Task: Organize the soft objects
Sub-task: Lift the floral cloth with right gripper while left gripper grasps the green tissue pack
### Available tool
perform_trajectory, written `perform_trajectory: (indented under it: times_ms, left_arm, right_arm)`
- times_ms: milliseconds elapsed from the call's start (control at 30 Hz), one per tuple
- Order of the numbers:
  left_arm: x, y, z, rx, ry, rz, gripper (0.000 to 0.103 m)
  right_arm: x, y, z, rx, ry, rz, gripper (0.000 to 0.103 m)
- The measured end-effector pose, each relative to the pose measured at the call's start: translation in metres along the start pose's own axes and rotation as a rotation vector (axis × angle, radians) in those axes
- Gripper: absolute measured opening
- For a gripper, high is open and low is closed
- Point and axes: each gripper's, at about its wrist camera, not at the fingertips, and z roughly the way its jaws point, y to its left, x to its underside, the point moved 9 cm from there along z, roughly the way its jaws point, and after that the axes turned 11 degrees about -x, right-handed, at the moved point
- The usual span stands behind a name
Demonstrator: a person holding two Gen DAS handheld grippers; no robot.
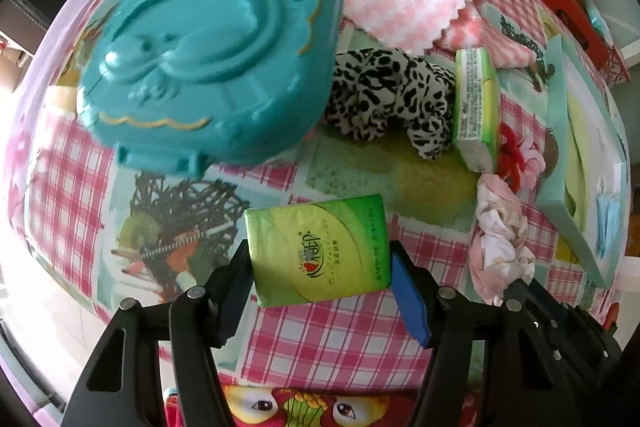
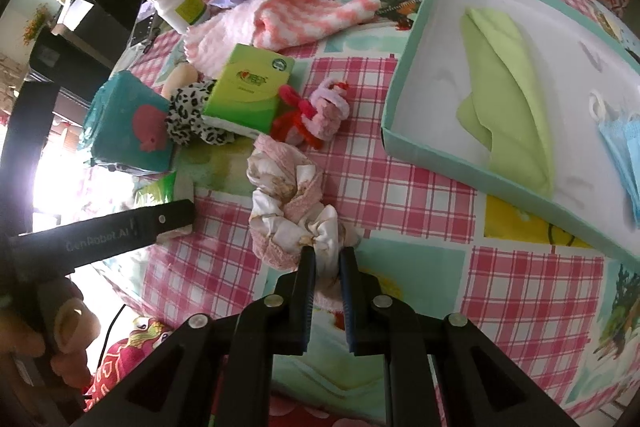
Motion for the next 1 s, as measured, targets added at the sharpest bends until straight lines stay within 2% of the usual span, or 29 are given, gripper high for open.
perform_trajectory:
  times_ms: [267,667,833,1000]
  left_arm:
    - [0.013,0.005,-0.025,0.015,-0.028,-0.007,0.066]
    - [0.016,0.022,-0.090,0.033,-0.112,0.004,0.066]
    - [0.013,0.022,-0.100,0.035,-0.139,0.022,0.066]
    - [0.014,0.020,-0.091,0.026,-0.123,0.031,0.066]
  right_arm:
    - [-0.002,0.013,-0.018,-0.012,-0.035,-0.025,0.013]
    - [-0.006,0.022,-0.063,-0.036,-0.138,-0.036,0.013]
    - [-0.008,0.022,-0.075,-0.041,-0.165,-0.034,0.010]
    - [-0.005,0.017,-0.066,-0.030,-0.138,-0.025,0.011]
